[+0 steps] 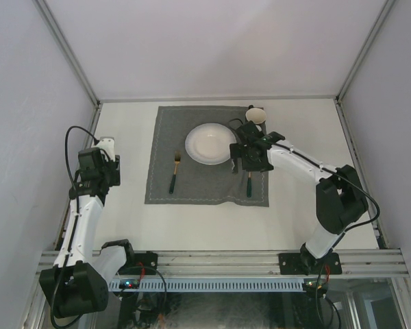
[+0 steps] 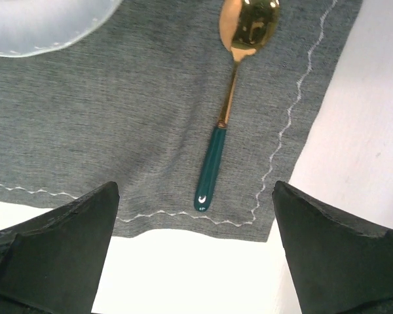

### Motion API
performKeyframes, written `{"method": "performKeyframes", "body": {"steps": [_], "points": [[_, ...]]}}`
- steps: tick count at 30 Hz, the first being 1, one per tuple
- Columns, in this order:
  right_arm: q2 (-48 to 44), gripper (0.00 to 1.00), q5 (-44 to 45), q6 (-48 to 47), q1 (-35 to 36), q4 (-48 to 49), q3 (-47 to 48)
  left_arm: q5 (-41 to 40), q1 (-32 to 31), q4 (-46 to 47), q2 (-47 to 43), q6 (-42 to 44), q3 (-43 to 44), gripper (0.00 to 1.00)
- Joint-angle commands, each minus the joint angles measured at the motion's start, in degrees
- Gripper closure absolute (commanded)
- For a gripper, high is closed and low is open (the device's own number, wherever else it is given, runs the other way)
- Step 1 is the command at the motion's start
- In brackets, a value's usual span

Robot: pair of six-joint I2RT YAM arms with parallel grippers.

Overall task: Set the dinner table for one person
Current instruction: Place the spoon on the napkin.

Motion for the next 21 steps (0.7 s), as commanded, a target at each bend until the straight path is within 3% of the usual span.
{"method": "performKeyframes", "body": {"steps": [1, 11, 16, 21], "points": [[0.2, 0.0, 1.6, -1.4, -0.8, -1.7, -1.1, 1.4, 0.5, 1.0, -1.7, 0.6, 0.5, 0.46], [-1.0, 0.0, -2.8, -3.4, 0.2, -1.4, -6.1, 1.6, 0.5, 0.7, -1.9, 0.7, 0.6, 0.46], [-2.2, 0.24, -1.8, -5.8, 0.1, -3.4, -7.1, 1.5, 0.6, 0.9, -1.8, 0.8, 0.4, 0.46], [-6.4, 0.26, -1.2, -6.4, -0.9, -2.7, -9.5, 1.6, 0.5, 1.2, -1.0, 0.8, 0.4, 0.47]]}}
